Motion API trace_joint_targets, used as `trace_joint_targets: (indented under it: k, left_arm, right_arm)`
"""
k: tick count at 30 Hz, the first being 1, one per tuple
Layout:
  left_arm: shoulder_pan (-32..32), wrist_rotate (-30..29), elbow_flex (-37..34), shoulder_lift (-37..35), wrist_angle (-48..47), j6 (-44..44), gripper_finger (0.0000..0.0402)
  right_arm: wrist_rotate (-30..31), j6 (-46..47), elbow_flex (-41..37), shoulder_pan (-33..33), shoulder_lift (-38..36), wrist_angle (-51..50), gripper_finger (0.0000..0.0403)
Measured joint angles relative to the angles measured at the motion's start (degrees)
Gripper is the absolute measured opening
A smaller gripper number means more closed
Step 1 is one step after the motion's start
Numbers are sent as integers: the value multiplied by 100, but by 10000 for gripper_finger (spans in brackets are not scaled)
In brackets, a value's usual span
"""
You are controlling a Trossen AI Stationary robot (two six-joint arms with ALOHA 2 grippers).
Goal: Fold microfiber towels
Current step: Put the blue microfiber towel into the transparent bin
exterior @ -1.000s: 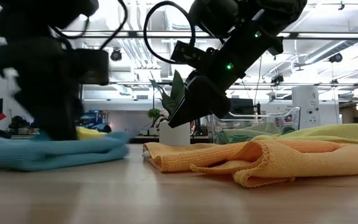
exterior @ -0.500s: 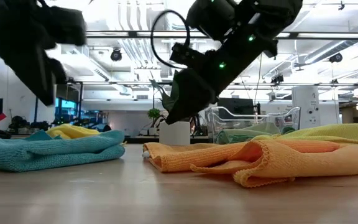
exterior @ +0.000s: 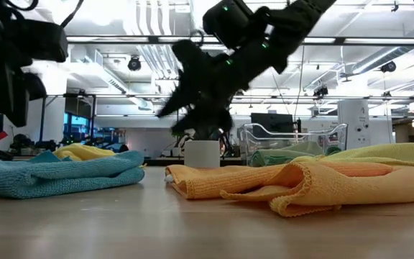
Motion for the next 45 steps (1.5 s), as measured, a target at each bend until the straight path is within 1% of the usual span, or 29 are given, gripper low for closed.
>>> trace_joint_targets:
  k: [4, 7, 11, 13, 16, 23, 26, 31, 38, 42, 45]
  left_arm:
    - [-3, 63, -288, 30, 728, 16, 164]
    - [-12, 150, -367, 146, 925, 6, 164]
    - [-109, 191, -388, 360, 1200, 5, 164]
    - [-208, 351, -411, 464, 1469, -20, 164]
    - [-467, 501, -441, 616, 1775, -279, 164]
    - [-1310, 543, -444, 949, 1831, -1429, 164]
    - [-1542, 444, -478, 1123, 1959, -1777, 164]
    - [-1626, 430, -515, 1470, 2315, -1834, 164]
    - [-1621, 402, -526, 2012, 2415, -1834, 164]
    - [-1631, 275, -520, 2182, 2417, -1826, 164]
    - [-1633, 156, -522, 2184, 2423, -1815, 164]
  right_arm:
    - [-281, -203, 412, -26, 158, -3, 240]
    - [-397, -227, 681, -53, 341, -67, 261]
    - [-632, -331, 1118, -75, 696, -359, 279]
    - [-725, -403, 1327, -76, 877, -495, 285]
    - [-821, -512, 1580, -79, 1085, -779, 292]
    - [-1021, -563, 1917, -81, 1377, -846, 299]
    - [-1102, -550, 2021, -81, 1526, -822, 297]
    - [-1136, -543, 2301, -74, 1823, -824, 299]
    - [-1140, -558, 2642, -74, 2117, -900, 299]
    - [-1269, -561, 2843, -53, 2374, -937, 298]
    - [-1362, -561, 3011, -14, 2551, -934, 297]
